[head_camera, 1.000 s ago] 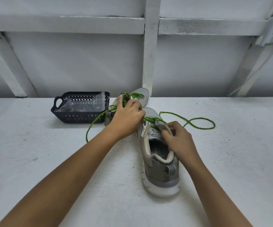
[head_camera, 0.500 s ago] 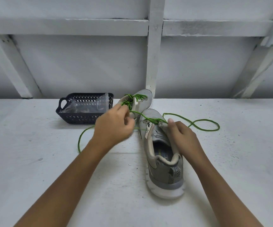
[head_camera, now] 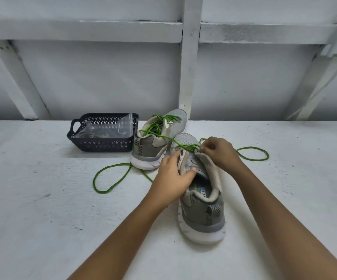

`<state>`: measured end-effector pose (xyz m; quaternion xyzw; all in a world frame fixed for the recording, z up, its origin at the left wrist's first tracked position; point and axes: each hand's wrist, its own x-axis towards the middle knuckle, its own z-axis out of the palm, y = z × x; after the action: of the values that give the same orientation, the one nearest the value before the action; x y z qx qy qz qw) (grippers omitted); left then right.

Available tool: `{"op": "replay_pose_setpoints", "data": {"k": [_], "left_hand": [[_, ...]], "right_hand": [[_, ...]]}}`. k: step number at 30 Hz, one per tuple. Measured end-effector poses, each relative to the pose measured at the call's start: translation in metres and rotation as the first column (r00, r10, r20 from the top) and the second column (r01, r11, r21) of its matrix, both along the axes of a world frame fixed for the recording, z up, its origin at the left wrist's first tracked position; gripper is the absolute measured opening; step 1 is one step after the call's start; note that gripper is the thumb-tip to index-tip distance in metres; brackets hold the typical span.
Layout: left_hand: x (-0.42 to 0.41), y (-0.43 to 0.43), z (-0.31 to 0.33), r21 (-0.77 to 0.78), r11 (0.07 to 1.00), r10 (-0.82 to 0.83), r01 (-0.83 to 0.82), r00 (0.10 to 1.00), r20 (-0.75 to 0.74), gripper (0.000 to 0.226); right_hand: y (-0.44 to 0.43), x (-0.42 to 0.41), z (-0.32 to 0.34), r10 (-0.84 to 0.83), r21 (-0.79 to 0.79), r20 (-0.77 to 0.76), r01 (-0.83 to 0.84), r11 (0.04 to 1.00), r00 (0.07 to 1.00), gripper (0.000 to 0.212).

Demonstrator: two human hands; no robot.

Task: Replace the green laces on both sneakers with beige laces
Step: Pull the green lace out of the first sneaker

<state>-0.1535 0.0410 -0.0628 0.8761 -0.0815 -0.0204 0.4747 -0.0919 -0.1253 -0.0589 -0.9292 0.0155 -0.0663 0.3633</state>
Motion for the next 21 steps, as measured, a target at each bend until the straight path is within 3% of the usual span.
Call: {"op": "replay_pose_setpoints", "data": {"k": [6,12,21], "left_hand": [[0.0,-0.003,-0.003,-0.064,0.997,0.03,-0.031,0.999,-0.015,0.062],[-0.002,-0.003,-0.004,-0.091,0.995,0.04,-0.042,0.999,-0.028,0.061],[-0.003,-0.004,-0.002,-0.117,0.992,0.032,-0.039,0.998,-0.061,0.06]], "right_hand": [[-0.011,-0.015,0.026,0.195,-0.055,-0.19,-0.209,0.976,0.962,0.022],[-0.001,0.003,0.013,0.093,-0.019,-0.111,-0.096,0.995,0.989,0.019],[0.008,0.022,0.007,0.141,-0.263,-0.03,-0.144,0.954,0.99,0.015]]}}
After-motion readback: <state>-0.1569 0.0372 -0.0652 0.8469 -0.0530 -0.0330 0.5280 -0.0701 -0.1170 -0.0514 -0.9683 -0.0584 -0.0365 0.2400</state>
